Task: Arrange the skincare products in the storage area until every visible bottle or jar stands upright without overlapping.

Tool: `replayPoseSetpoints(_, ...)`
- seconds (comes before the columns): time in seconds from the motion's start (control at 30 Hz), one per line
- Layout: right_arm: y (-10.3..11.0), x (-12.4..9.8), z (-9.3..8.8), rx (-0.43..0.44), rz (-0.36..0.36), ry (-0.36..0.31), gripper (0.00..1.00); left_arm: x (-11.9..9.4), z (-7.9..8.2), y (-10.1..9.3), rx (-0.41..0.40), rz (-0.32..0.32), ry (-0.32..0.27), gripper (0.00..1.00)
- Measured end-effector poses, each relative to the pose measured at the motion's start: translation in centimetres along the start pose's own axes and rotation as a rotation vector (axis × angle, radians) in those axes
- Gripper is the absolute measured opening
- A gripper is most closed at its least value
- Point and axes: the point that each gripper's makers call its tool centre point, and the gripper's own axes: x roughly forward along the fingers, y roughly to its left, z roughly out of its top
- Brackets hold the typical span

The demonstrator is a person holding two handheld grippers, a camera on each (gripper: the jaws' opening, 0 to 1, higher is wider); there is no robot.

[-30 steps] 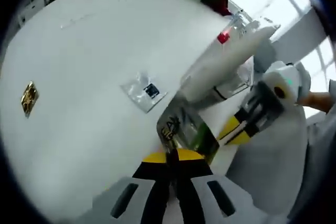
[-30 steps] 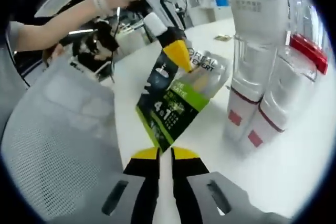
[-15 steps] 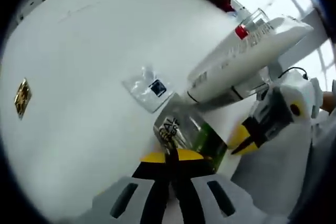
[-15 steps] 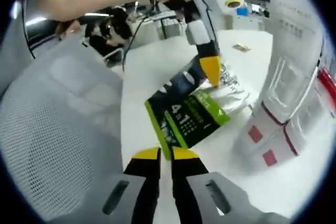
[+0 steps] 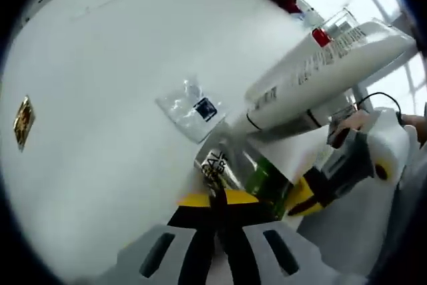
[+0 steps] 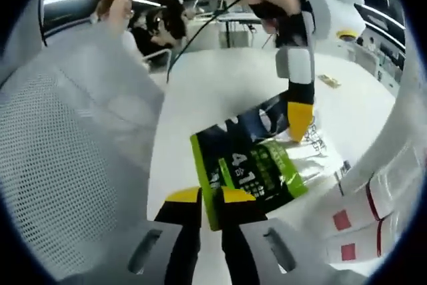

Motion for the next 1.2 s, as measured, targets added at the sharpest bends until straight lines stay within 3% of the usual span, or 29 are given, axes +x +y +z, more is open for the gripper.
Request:
replayPoseSetpoints(0.23, 0.2, 0.7, 0.3, -0.019, 0.023, 0.007, 0.10, 0.3, 0.0, 0.1, -0.014, -0.003, 0.002, 0.00)
replayPoseSetpoints(0.83, 0.9, -0.1, -0.7, 0.022, 0.025, 0.014, 0.02, 0.7, 0.0, 0.1, -0.025, -0.007, -0.006, 0.00)
replayPoseSetpoints(1.07, 0.9, -0.1, -0.7, 0.053, 0.026, 0.004, 0.02, 0.6, 0.1, 0.2, 0.040, -0.002, -0.011, 0.02)
replayPoseSetpoints(1.2, 0.9, 0.0, -0.7, 0.049, 0.024, 0.011, 0.02, 0.3, 0.5, 0.6, 0.066, 0.029, -0.051, 0.06)
